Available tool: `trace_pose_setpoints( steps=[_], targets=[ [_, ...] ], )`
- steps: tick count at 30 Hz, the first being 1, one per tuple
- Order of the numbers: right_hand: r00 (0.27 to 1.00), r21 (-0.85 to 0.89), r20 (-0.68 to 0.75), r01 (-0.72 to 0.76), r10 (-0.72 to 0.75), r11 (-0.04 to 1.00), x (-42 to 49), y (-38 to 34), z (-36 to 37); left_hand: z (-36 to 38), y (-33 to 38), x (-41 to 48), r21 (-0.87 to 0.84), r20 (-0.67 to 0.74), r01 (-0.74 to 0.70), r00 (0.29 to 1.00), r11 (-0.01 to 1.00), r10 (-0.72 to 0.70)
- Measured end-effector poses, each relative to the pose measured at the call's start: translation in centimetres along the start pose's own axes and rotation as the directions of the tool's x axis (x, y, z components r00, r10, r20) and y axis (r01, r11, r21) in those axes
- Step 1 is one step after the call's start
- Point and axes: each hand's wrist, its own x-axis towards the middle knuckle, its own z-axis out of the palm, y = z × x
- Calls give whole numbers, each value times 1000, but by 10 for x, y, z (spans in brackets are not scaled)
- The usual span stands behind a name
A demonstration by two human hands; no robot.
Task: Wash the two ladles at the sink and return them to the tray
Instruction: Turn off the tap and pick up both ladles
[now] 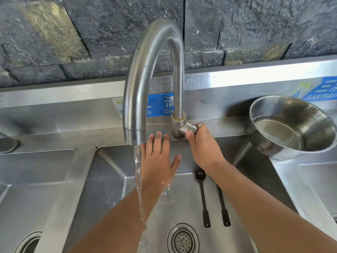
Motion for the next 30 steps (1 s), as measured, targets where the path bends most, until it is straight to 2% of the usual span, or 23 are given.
trace_pose_setpoints(
  steps=[7, 11, 16, 30],
  targets=[
    [998, -97, 66, 24, -17, 995, 1, -3, -8, 8, -1, 2, 29, -16, -18, 1000, 999, 18],
    [993, -207, 113, 44, -21, 977, 5, -7, -14, 8, -2, 0, 47, -20, -36, 999, 998, 37],
    [993, -276, 114, 26, 5, 961, 8, -9, -13, 7, -5, -2, 67, -46, -62, 997, 996, 66],
    [993, -310, 111, -7, 44, 951, 9, -12, -14, 17, -9, -1, 89, -48, -56, 997, 994, 61]
  ],
)
